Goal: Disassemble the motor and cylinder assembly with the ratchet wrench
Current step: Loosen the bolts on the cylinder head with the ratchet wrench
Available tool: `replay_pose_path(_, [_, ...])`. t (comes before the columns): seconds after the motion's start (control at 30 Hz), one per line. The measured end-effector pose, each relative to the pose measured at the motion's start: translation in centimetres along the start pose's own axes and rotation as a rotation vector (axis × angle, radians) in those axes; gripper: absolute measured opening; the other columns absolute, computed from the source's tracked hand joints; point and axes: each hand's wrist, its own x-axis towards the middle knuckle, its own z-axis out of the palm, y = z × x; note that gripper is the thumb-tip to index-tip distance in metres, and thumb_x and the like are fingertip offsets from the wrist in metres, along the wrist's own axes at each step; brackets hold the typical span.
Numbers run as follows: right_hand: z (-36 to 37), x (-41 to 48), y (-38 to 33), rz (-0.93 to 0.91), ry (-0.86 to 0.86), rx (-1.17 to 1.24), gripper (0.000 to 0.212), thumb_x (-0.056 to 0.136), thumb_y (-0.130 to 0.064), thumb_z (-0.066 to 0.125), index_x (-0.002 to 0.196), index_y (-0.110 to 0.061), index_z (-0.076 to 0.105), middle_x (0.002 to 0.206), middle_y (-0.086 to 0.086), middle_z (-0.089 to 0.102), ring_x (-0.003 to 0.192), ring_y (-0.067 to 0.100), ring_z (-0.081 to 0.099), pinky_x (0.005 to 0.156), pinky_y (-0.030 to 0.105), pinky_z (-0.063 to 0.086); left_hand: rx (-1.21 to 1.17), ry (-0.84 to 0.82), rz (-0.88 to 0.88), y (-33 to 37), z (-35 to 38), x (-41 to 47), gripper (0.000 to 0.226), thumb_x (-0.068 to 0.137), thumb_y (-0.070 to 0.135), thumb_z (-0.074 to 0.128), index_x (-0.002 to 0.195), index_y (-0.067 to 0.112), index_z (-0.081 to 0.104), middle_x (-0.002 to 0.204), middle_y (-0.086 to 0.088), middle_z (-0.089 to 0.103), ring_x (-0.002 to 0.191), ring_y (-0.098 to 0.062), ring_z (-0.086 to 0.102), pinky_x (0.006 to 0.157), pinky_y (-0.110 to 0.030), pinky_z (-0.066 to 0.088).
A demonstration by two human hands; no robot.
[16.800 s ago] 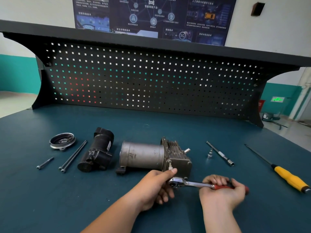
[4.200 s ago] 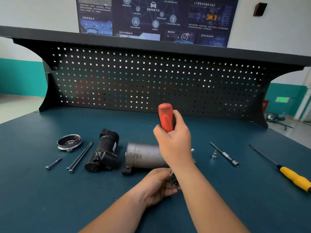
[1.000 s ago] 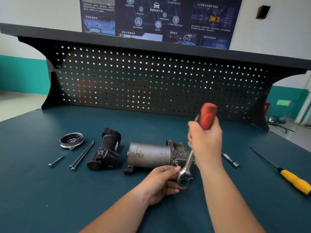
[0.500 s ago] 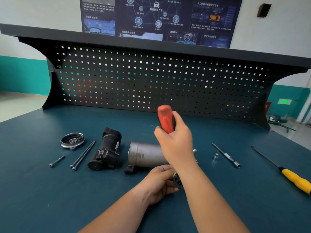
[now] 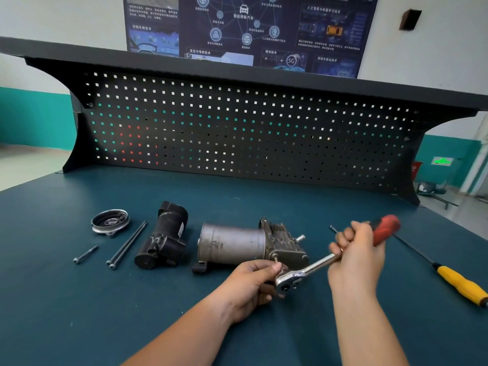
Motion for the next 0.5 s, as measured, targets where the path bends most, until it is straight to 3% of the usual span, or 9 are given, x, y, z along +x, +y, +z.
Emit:
replay_pose_path(0.27, [-4.2,0.4,2.4,0.246,0.251,0.227,0.028,0.090,-0.010,0.040,0.067,-0.020,0.029,0.049,-0.011,0.029,0.037,0.005,0.028,0.038,0.015,0.023,0.008,-0.016,-0.010,0.1,0.1,-0.2,0.013,0.091,0.018,0.057,0.087,0.012,0.067,0.066,-0.001,0.069,0.045,-0.008,0.061,0.036,-0.013,0.036])
replay_pose_path(0.37, [-3.1,0.3,1.8,0.124,0.204,0.166,0.021,0.090,-0.009,0.042,0.074,-0.020,0.034,0.049,-0.011,0.032,0.038,0.005,0.030,0.038,0.016,0.024,-0.005,0.003,-0.027,0.3,0.0,-0.3,0.014,0.091,0.019,0.058,0.083,0.011,0.067,0.064,-0.002,0.069,0.046,-0.009,0.062,0.036,-0.014,0.036])
replay_pose_path(0.5, [0.1,-0.7,0.5,-0.084,0.005,0.041,0.025,0.088,0.000,0.043,0.077,-0.021,0.036,0.043,-0.013,0.036,0.036,0.004,0.032,0.036,0.016,0.023,-0.011,0.040,-0.045,0.1,0.0,0.0,0.030,0.090,0.023,0.059,0.061,0.017,0.064,0.055,0.002,0.064,0.048,-0.011,0.065,0.034,-0.013,0.031])
